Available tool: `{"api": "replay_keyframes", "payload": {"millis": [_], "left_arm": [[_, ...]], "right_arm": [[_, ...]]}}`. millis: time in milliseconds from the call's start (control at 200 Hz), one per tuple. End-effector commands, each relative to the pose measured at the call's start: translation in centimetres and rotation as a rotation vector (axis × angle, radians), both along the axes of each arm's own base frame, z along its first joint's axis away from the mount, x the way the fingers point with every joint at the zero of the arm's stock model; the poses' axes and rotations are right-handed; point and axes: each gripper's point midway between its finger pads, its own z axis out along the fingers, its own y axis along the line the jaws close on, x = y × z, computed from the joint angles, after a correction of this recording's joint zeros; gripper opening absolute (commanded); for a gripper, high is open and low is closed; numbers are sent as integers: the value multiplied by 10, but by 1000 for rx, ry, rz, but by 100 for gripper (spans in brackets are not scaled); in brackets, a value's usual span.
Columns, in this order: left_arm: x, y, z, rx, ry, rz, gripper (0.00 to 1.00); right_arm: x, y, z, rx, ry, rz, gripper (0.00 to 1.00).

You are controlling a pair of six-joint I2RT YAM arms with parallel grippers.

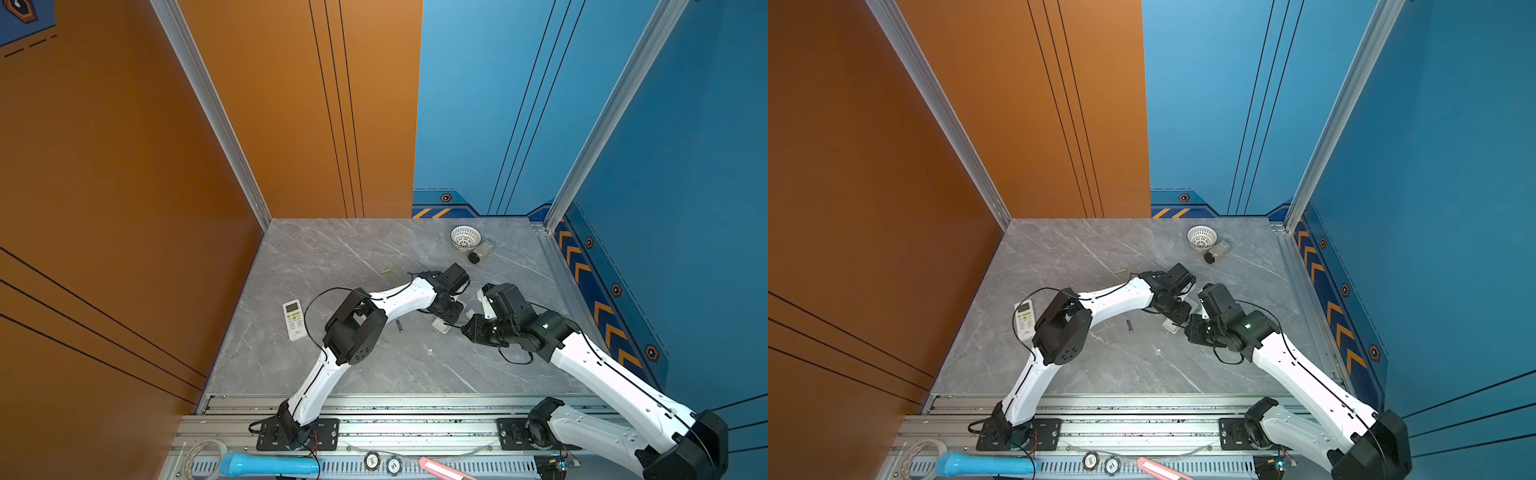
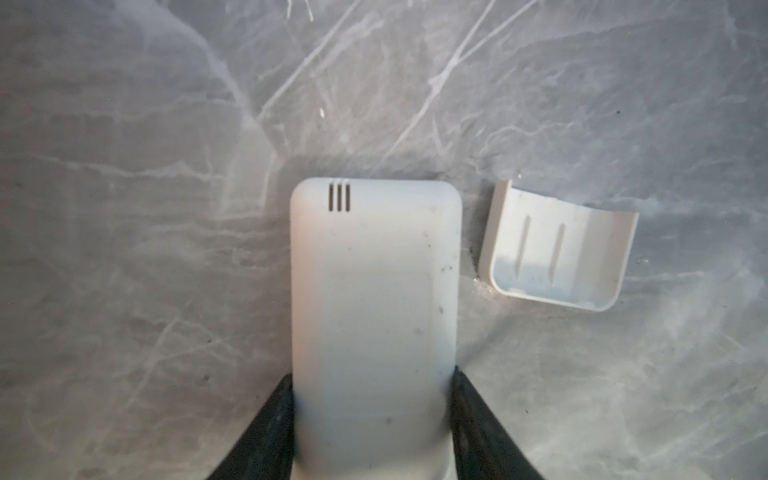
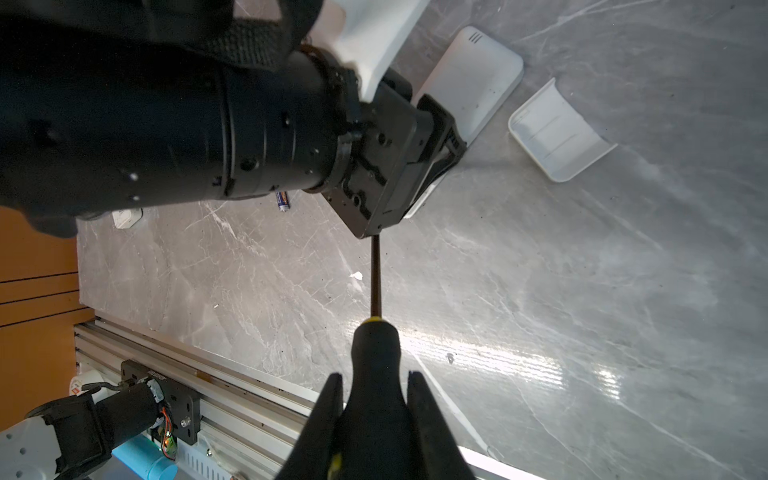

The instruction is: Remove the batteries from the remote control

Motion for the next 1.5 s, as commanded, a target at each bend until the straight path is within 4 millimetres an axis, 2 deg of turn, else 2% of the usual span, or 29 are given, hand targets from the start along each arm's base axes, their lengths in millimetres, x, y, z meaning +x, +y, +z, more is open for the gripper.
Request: {"api": "replay_keyframes", "payload": {"millis": [0, 65, 135, 165, 255, 455, 581, 686, 786, 956, 1066, 1191, 1316, 1497], "left_arm": [[10, 48, -15, 117, 36, 103, 38], [13, 48, -7, 104, 27, 119, 58], [18, 45, 8, 61, 24, 142, 73], [22, 44, 15, 44, 18, 153, 83], [31, 43, 38, -15, 10, 186, 100], [39, 46, 78, -137, 35, 254, 98], [43, 61, 114, -202, 16, 296, 98], [51, 88, 150, -260, -25, 343, 98], [57, 125, 178, -303, -58, 387, 98], [54, 186, 207, -341, -111, 475, 98], [49, 219, 216, -339, -162, 523, 98], [43, 247, 222, -338, -206, 566, 98], [34, 262, 222, -327, -230, 580, 98], [24, 279, 214, -342, -216, 636, 98]], "right_arm": [[-3, -6, 12, -7, -18, -22, 0], [-4, -9, 13, -7, -25, -35, 0], [-4, -11, 14, -4, -36, -45, 0], [-3, -12, 15, -1, -40, -47, 0], [-2, -8, 22, 37, -72, -41, 0], [-3, -13, 24, 63, -90, -72, 0], [1, -16, 27, 71, -111, -106, 0], [7, -13, 33, 106, -143, -125, 0], [14, -13, 39, 123, -191, -146, 0], [28, -19, 46, 111, -275, -201, 0], [41, -23, 43, 82, -335, -240, 0], [57, -30, 37, 56, -392, -303, 0], [72, -34, 31, 68, -456, -354, 0], [88, -36, 11, 63, -496, -390, 0]]}}
